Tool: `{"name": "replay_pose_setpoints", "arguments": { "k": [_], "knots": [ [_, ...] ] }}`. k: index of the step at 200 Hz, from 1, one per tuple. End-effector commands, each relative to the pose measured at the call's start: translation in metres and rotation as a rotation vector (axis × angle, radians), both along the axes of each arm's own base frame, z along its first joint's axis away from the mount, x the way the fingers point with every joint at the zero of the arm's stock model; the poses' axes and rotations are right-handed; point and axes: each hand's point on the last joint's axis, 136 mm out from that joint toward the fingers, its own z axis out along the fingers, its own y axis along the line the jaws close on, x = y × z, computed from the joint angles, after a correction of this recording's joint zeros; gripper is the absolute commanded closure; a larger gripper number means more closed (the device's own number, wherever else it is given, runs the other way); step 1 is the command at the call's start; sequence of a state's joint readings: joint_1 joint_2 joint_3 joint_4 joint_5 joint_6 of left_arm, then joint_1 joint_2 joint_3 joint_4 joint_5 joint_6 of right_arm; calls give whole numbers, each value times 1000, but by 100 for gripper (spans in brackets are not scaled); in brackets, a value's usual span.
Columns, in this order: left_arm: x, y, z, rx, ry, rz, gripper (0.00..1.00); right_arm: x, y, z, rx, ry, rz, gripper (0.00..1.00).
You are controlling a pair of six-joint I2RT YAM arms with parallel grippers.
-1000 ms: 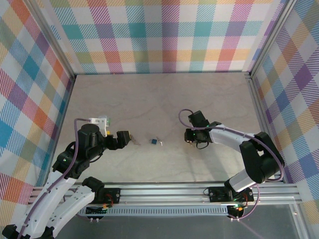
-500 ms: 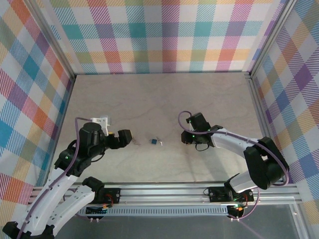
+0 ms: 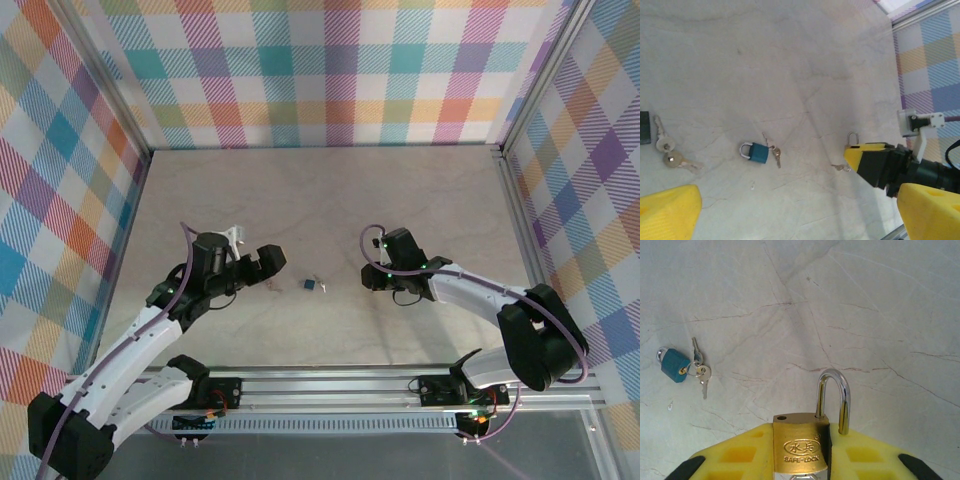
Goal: Lock with the key
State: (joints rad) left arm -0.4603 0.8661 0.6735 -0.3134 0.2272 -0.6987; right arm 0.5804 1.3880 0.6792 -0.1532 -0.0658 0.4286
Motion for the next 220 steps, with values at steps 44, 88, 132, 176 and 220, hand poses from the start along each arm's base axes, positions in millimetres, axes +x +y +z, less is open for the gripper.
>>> {"name": "replay_pose_setpoints", "arguments": {
  "k": [44,88,132,176,220],
  "knots": [
    [18,-22,1,-93,-18,-6,0,-4,13,14,78,-44,57,73],
    [31,-39,-6,-79,-1,-28,0,-9,19,29,145,-94,94,73],
    [41,-58,-11,-80,10,-54,0,-15,26,44,213,-145,138,73],
    [46,-77,-13,-75,16,-88,0,-21,30,59,271,-197,172,72],
    [48,-88,-17,-70,26,-108,0,-22,31,62,283,-204,179,72]
  ]
}}
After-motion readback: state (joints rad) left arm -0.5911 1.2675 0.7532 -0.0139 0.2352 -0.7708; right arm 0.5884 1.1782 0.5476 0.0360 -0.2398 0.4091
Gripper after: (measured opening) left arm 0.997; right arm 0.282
